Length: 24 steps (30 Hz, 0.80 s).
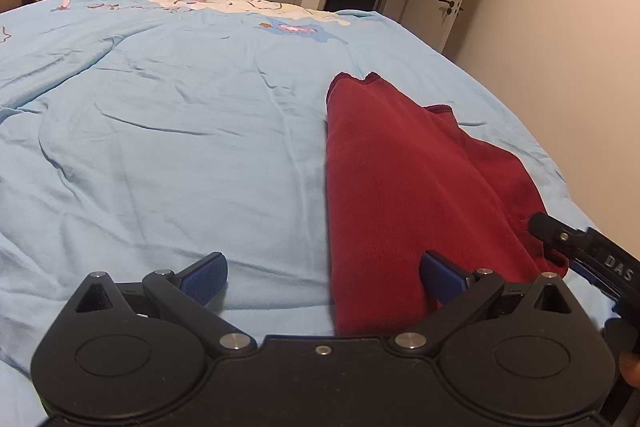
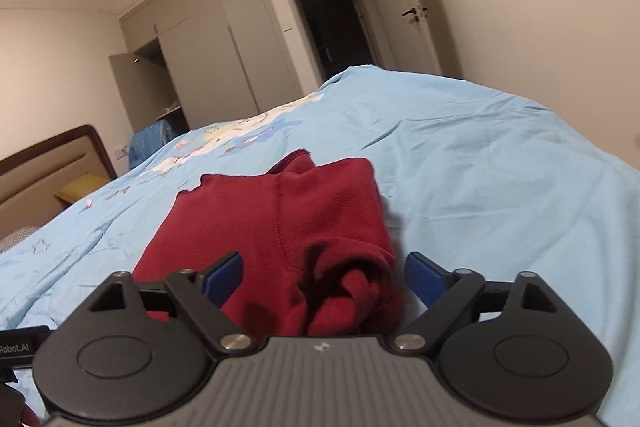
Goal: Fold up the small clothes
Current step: 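Release the sweater with both grippers and withdraw, then pinch and tuck the sweater side with the right gripper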
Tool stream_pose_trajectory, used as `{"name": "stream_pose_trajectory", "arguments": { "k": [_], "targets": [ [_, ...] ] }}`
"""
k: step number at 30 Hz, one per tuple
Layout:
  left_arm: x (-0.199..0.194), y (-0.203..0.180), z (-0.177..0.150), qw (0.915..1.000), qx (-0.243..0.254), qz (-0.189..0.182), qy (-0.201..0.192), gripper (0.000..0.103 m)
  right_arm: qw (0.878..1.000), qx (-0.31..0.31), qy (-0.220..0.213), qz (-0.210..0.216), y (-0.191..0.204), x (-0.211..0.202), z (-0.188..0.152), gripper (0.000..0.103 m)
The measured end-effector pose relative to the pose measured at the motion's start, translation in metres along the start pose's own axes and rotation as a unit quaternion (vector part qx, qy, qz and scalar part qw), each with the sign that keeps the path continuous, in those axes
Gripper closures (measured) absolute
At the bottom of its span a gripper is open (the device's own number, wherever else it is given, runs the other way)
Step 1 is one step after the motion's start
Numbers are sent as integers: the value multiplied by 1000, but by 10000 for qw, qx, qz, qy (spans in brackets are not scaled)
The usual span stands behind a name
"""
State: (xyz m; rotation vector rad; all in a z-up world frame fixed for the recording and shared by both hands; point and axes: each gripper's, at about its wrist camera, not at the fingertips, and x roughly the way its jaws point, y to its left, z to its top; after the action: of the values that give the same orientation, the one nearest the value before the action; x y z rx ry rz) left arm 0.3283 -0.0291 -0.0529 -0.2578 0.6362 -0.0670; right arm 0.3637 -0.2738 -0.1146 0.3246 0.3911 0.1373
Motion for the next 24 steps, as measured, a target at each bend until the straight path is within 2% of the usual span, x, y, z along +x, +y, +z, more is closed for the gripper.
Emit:
{"name": "stream_pose_trajectory", "arguments": {
  "k": [3,4,5,7,11,14,15,16,17,21,24],
  "targets": [
    [0,0,-1,10000,10,-2,16,1,9994,-323,147,-17,7,7,0,27],
    [0,0,-1,10000,11,0,21,1,9990,-418,179,-42,8,7,-1,34],
    [0,0,-1,10000,12,1,26,1,9985,-509,192,-94,9,6,-3,44],
    [0,0,0,10000,3,-5,37,1,9977,-620,240,-161,5,2,-5,56],
    [1,-1,-2,10000,16,-5,67,1,9971,-703,275,3,1,-11,-7,68],
    [1,-2,-2,10000,36,-8,88,1,9950,-974,235,-55,7,-19,-10,67],
    [1,-1,-1,10000,43,-8,90,1,9947,-1005,208,-81,9,-22,-10,63],
    [1,-1,-1,10000,44,-10,89,1,9949,-987,168,-95,9,-25,-11,54],
    [1,-1,-1,9999,40,-13,93,1,9954,-947,131,-52,7,-27,-10,52],
    [2,-1,-1,9999,39,-11,103,1,9954,-953,35,-25,-2,-31,1,55],
    [2,-1,-1,9999,40,-10,105,1,9929,-1189,3,-9,-5,-33,9,68]
  ]
}}
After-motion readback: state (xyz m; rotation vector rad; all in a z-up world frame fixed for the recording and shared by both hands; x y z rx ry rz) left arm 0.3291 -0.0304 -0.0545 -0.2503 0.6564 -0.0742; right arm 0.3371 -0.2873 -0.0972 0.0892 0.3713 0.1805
